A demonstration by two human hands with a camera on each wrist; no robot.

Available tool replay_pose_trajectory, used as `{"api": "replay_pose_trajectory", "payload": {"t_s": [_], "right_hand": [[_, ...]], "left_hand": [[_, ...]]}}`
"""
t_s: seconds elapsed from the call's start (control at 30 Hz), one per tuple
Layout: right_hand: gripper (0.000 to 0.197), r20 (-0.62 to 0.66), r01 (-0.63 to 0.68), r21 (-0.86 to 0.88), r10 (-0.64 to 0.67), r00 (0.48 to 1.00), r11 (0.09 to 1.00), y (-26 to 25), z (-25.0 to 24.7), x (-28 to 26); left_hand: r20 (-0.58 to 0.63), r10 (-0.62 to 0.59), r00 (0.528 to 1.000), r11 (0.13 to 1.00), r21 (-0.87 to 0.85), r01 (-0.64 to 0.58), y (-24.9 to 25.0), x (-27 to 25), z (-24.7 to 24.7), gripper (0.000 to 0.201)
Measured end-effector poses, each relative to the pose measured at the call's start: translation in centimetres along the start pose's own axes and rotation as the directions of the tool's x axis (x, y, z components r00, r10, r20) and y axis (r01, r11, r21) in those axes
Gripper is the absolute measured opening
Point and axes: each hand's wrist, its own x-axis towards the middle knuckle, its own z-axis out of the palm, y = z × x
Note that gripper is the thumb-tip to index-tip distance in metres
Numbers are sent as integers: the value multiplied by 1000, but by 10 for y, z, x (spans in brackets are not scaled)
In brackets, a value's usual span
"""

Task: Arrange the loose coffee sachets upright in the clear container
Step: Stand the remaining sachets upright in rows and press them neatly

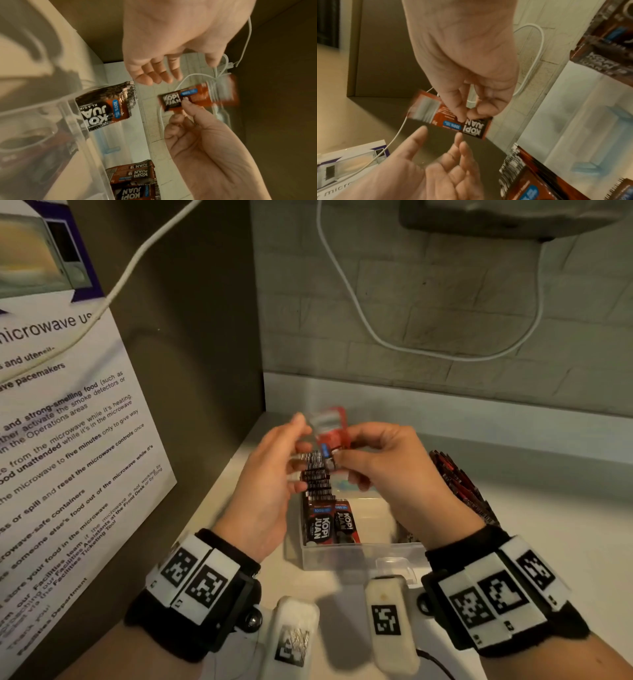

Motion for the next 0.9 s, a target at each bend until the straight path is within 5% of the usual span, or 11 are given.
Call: {"api": "replay_pose_trajectory", "payload": {"t_s": [0.1, 0.23, 0.43, 0.57, 0.73, 0.9], "right_hand": [[30, -81, 80, -27, -82, 993, 996, 0, -5, 2], [43, -75, 164, 39, -160, 984, 986, 2, -2, 0], [13, -93, -43, 301, 74, 993, 953, 3, -2, -4], [14, -47, -60, 106, 65, 997, 993, 7, 0, -9], [26, -332, -270, 13, 259, 907, 963, 37, -7, 7], [24, -304, -530, -438, 435, 848, 727, 71, 2, 20]], "left_hand": [[63, -166, 984, 986, 22, 165, 3, -1, 0, 44], [176, -135, 975, 990, -11, 139, 0, -2, 1, 30], [76, -69, 995, 996, -60, 73, -1, -1, -2, 26], [30, -6, 1000, 999, 40, 5, -5, -1, -1, 28], [-170, -3, 985, 998, 61, 14, -15, 4, -4, 25], [-204, -215, 955, 974, 33, 226, -36, -2, -9, 32]]}}
